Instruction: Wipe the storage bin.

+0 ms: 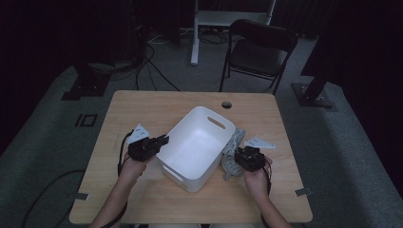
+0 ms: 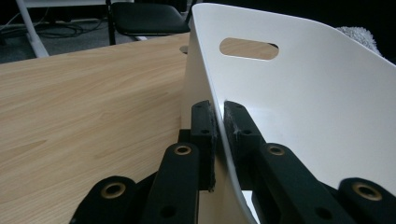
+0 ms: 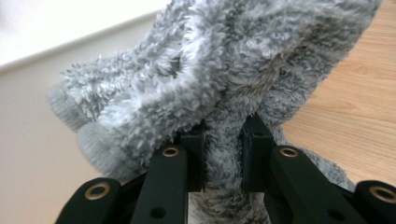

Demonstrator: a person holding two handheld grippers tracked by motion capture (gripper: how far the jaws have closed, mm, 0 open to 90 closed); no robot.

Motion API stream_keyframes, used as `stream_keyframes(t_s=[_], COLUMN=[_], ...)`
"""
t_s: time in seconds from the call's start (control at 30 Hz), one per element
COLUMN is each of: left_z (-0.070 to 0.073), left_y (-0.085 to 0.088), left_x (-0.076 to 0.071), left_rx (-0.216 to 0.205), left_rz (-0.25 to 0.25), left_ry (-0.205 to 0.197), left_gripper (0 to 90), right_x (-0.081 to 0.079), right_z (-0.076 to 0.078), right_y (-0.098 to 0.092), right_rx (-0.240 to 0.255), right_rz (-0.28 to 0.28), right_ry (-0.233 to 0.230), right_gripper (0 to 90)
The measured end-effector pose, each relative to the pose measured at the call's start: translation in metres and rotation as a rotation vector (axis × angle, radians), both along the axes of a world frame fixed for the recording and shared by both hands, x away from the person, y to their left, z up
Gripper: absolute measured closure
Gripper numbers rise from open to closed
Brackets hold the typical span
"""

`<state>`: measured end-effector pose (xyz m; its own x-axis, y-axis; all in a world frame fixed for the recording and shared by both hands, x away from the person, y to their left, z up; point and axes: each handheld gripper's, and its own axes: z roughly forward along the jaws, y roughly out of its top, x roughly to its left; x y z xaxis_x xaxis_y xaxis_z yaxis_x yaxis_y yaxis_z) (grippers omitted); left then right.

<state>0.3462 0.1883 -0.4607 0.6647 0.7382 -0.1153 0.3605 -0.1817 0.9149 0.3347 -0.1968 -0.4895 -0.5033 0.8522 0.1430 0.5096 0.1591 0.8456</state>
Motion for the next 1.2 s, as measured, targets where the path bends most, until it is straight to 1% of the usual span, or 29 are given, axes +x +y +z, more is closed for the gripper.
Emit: stream_keyframes(t_s=[0.03, 0.2, 0.27, 0.3, 0.43, 0.5, 0.53, 0.57, 0.6, 0.7, 0.73, 0.8, 0.93, 1.0, 1.03, 1.1, 1.2], left_z=[0.0, 0.0, 0.0, 0.0, 0.0, 0.0, 0.0, 0.0, 0.0, 0.0, 0.0, -0.001, 0.0, 0.0, 0.0, 0.0, 0.0], left_y=[0.0, 0.0, 0.0, 0.0, 0.0, 0.0, 0.0, 0.0, 0.0, 0.0, 0.0, 0.0, -0.001, -0.001, -0.001, -0.001, -0.001], left_x=[0.0, 0.0, 0.0, 0.0, 0.0, 0.0, 0.0, 0.0, 0.0, 0.0, 0.0, 0.0, 0.0, 0.001, 0.001, 0.0, 0.0], left_rx=[0.002, 0.002, -0.002, 0.002, 0.001, 0.001, 0.001, 0.0, 0.0, -0.002, -0.002, -0.01, -0.008, -0.008, -0.008, -0.006, 0.001], left_rz=[0.001, -0.006, -0.008, -0.009, -0.012, -0.011, -0.011, -0.011, -0.011, -0.006, -0.003, 0.001, 0.002, -0.001, -0.008, -0.01, -0.01], left_ry=[-0.001, -0.004, -0.003, -0.006, -0.005, -0.005, -0.005, -0.005, -0.005, -0.004, -0.004, -0.001, 0.0, 0.001, 0.001, 0.0, -0.004], left_gripper=[83.0, 83.0, 83.0, 83.0, 83.0, 83.0, 83.0, 83.0, 83.0, 82.9, 82.9, 82.9, 83.0, 83.1, 83.1, 83.0, 82.8], right_x=[0.001, 0.007, 0.011, 0.012, 0.016, 0.019, 0.019, 0.02, 0.022, 0.024, 0.024, 0.022, 0.013, 0.009, 0.008, 0.011, 0.015], right_z=[0.002, 0.016, 0.019, 0.018, 0.012, 0.007, 0.007, 0.004, -0.003, -0.012, -0.012, -0.009, 0.003, 0.005, 0.004, -0.002, -0.01], right_y=[-0.001, -0.008, -0.01, -0.01, -0.01, -0.01, -0.01, -0.01, -0.01, -0.01, -0.01, -0.011, -0.012, -0.009, -0.008, -0.007, -0.004], right_rx=[-0.003, 0.019, 0.026, 0.026, 0.025, 0.021, 0.021, 0.015, 0.011, 0.019, 0.019, 0.015, 0.031, 0.012, 0.009, 0.02, 0.004], right_rz=[-0.005, -0.042, -0.054, -0.057, -0.062, -0.066, -0.066, -0.068, -0.071, -0.07, -0.07, -0.067, -0.046, -0.035, -0.035, -0.041, -0.045], right_ry=[-0.003, -0.049, -0.055, -0.055, -0.04, -0.024, -0.024, -0.015, 0.006, 0.038, 0.043, 0.044, 0.012, 0.0, -0.002, 0.014, 0.032], right_gripper=[75.5, 75.4, 75.3, 75.3, 75.3, 75.3, 75.3, 75.4, 75.3, 75.3, 75.3, 75.3, 75.3, 75.3, 75.3, 75.3, 75.3])
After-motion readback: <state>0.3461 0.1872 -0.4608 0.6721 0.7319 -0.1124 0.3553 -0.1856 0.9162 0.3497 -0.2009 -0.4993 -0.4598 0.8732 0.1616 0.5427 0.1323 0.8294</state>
